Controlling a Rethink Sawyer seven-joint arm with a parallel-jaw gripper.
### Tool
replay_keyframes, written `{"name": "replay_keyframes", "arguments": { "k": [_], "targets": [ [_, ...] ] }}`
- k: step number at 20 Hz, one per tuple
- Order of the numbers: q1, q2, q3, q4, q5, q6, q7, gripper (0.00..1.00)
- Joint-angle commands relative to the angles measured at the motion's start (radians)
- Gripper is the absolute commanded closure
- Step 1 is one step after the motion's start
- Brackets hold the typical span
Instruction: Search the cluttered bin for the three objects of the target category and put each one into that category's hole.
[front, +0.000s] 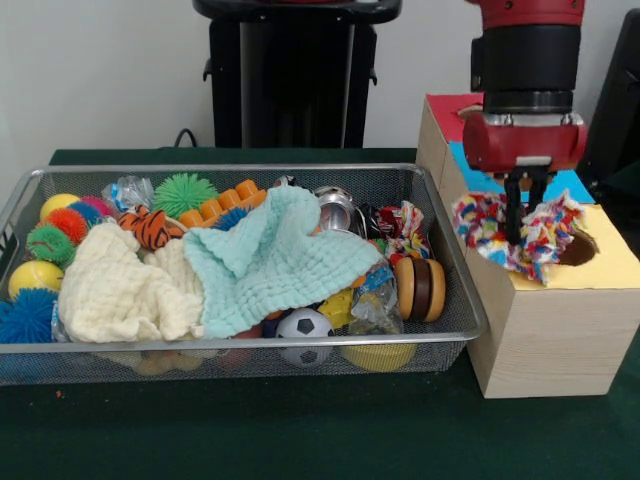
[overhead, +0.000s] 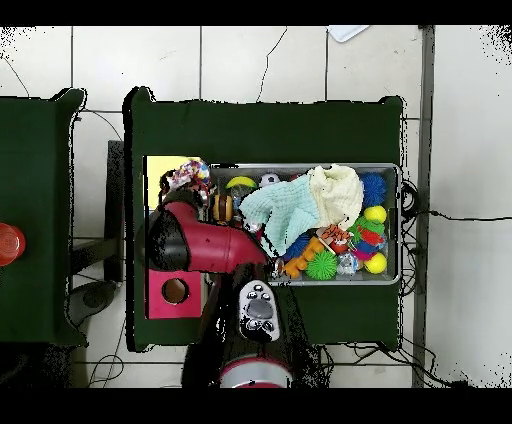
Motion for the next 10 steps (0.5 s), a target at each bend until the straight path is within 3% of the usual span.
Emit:
{"name": "replay_keyframes", "arguments": {
  "k": [1, 4, 10],
  "targets": [
    [-0.092, 0.082, 0.252, 0.026, -0.008, -0.094, 0.302, 1.0],
    [0.007, 0.033, 0.129, -0.012, 0.1, 0.059, 0.255, 1.0],
    [0.077, 0.111, 0.014, 0.034, 0.192, 0.235, 0.255, 1.0]
  ]
}}
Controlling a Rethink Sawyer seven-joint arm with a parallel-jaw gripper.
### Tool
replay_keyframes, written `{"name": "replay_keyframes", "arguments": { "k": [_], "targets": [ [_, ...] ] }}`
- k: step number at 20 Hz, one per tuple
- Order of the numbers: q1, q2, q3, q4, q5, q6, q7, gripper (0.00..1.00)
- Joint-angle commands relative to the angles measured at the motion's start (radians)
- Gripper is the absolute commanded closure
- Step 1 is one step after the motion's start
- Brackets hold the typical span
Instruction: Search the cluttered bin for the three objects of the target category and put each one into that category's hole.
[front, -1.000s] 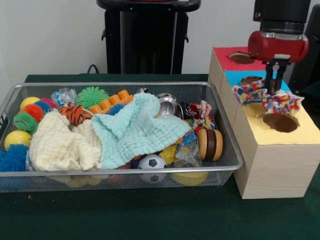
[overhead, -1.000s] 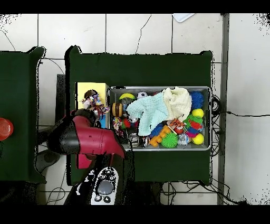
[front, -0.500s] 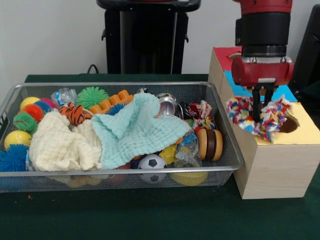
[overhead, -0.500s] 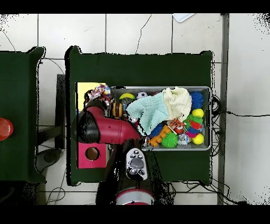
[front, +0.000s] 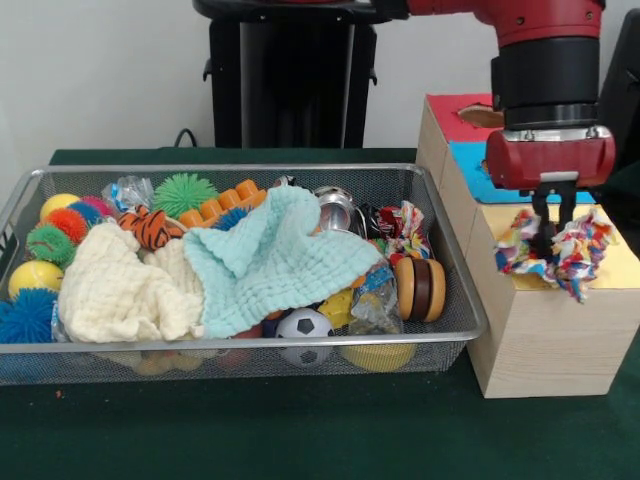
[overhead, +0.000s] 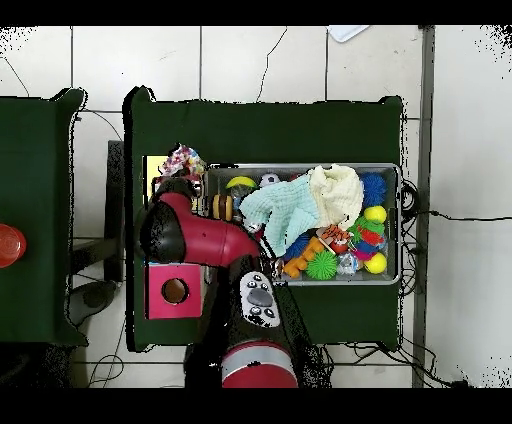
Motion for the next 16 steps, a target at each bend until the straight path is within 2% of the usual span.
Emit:
{"name": "replay_keyframes", "arguments": {
  "k": [1, 4, 7, 13, 16],
  "targets": [
    [0.084, 0.1, -0.05, 0.044, 0.1, 0.3, 0.247, 1.0],
    [0.094, 0.113, -0.073, 0.042, 0.107, 0.348, 0.235, 1.0],
    [0.087, 0.124, -0.061, 0.056, 0.095, 0.316, 0.222, 1.0],
    [0.121, 0.231, -0.118, -0.006, 0.061, 0.225, 0.174, 1.0],
    [0.141, 0.317, -0.148, -0.081, 0.044, 0.167, 0.147, 1.0]
  ]
}}
